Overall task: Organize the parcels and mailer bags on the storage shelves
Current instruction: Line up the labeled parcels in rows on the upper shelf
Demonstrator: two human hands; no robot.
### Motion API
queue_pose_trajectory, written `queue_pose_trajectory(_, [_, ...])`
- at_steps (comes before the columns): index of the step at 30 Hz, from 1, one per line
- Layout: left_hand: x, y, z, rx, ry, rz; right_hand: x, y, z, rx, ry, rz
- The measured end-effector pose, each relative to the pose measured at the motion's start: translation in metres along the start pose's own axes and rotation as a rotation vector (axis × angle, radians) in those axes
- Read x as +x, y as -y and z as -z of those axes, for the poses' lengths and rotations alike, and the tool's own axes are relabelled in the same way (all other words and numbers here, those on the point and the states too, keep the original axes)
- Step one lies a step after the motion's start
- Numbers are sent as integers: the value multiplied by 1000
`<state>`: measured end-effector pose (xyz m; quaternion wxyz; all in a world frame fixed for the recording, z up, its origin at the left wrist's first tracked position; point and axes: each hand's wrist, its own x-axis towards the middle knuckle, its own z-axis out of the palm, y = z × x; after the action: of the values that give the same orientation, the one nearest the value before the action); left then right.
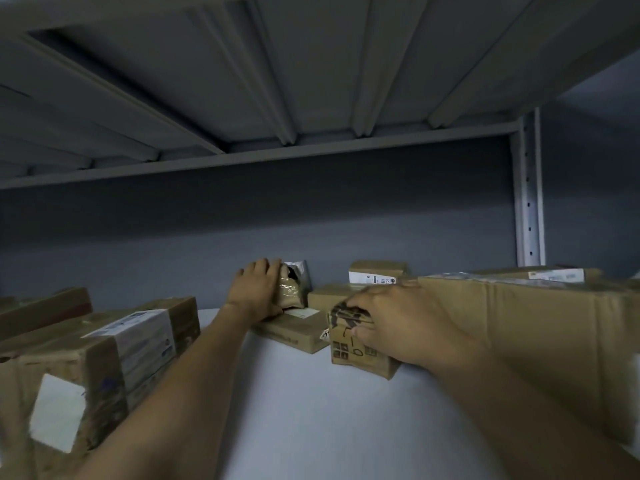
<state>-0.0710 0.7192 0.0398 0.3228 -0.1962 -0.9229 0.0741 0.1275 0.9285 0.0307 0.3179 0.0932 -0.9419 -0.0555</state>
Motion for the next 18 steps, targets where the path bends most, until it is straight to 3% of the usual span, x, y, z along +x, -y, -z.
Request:
queue_pose_trajectory(5, [-12, 2, 11, -53, -139, 33, -1, 2, 0, 20, 31, -24])
queue_pose_trajectory(11, [-41, -13, 54, -383, -503, 190, -8, 5, -2, 148, 13, -40])
queue_pose_trajectory(14, [-66, -25, 77, -563, -603, 192, -13, 13, 6, 310, -58, -42])
queue_pose_trajectory(18, [-112, -43, 102, -777, -653, 241, -21, 34, 25, 733, -183, -93])
